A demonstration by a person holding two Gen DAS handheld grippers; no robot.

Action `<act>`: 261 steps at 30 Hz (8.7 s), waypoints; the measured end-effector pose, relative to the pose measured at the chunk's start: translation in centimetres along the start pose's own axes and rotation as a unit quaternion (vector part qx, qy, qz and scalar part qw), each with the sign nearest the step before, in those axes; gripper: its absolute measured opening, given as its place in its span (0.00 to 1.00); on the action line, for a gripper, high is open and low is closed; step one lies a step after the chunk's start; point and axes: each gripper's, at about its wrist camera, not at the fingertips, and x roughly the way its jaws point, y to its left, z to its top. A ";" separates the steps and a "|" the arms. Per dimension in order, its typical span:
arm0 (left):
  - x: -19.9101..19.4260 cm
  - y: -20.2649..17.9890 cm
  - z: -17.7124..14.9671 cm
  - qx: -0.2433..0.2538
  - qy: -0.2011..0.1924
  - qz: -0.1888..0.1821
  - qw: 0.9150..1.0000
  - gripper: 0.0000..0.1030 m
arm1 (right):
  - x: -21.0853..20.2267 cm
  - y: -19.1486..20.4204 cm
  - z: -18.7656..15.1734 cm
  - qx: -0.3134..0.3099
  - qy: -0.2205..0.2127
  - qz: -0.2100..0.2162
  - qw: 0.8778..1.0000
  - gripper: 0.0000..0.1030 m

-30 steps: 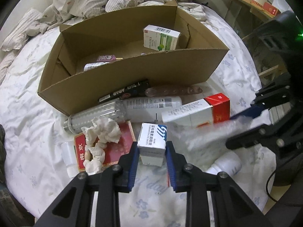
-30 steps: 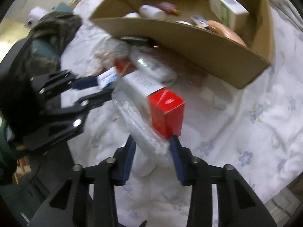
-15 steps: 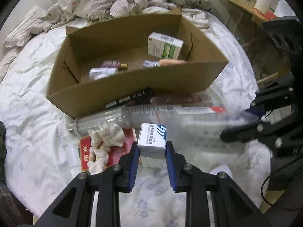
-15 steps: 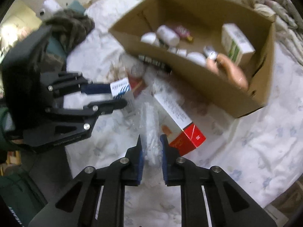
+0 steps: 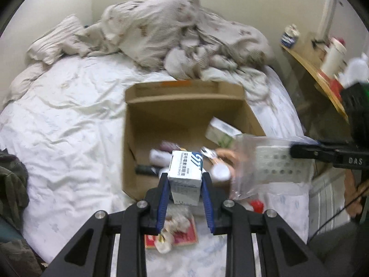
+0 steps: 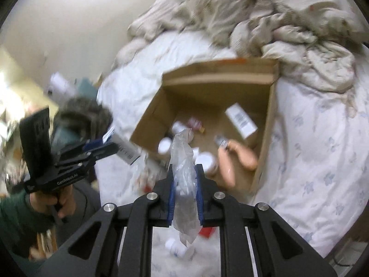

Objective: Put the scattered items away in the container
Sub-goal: 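Carry both items over the cardboard box and open both tools to drop them inside, then move the open right tool toward the white pill bottle on the sheet, then close the right tool around the white pill bottle with the blue logo, then grasp the crumpled white tissues with the left tool while the right tool lifts the bottle, then open the left tool to drop the tissues into the box while the right tool drops the bottle, then grasp the red-and-white cigarette carton with the right tool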

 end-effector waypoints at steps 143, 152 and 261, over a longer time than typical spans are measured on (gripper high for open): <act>4.1 0.9 -8.6 -0.017 0.129 0.175 0.976 0.78 | 11.9 0.7 -10.5 -0.098 0.245 -0.094 0.960 0.81; 3.1 2.6 -9.7 -0.040 0.120 0.134 0.983 0.78 | 11.1 0.2 -10.3 -0.054 0.246 -0.064 0.966 0.81; 3.0 7.6 -8.7 -0.070 0.106 0.098 0.987 0.77 | 9.2 0.2 -4.4 0.068 0.133 -0.110 0.983 0.86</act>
